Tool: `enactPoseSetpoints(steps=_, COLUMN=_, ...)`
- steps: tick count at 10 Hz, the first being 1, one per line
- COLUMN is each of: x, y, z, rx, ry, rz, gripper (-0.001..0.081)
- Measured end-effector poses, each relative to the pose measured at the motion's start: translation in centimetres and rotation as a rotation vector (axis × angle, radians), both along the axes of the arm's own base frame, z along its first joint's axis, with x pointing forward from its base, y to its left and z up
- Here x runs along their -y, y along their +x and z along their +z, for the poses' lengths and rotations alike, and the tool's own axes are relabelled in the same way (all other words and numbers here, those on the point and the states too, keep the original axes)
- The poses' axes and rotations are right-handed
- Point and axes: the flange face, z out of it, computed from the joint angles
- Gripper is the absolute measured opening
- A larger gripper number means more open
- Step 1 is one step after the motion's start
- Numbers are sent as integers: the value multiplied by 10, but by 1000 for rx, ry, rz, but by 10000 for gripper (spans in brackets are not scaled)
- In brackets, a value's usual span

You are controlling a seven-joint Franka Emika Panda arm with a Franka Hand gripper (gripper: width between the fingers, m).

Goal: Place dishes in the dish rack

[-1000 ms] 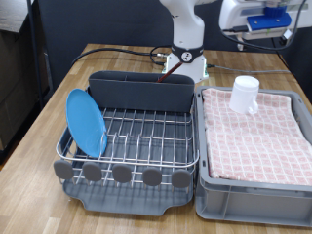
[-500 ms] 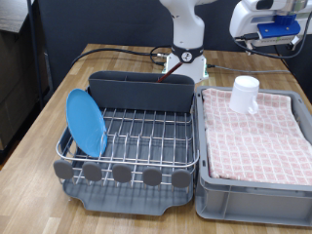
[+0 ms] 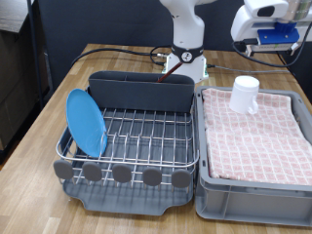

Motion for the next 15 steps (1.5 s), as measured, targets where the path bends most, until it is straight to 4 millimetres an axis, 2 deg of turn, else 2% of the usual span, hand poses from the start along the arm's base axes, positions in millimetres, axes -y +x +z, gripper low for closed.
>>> enactPoseSetpoints(steps=5, x=-8, y=0, z=-71, rx=-49, ry=-27, rz=0, gripper=803)
enactPoseSetpoints(steps=7, x=-10, y=-1, z=-92, rx=-62, ry=-23, rz=4, gripper=803)
enactPoseSetpoints(steps=10, x=-14, y=-3, z=-109, rx=-80, ry=-24, rz=19, gripper=803)
enactPoseSetpoints(steps=15, x=-17, y=-2, z=-126, rx=-80, ry=-10, rz=56, gripper=803)
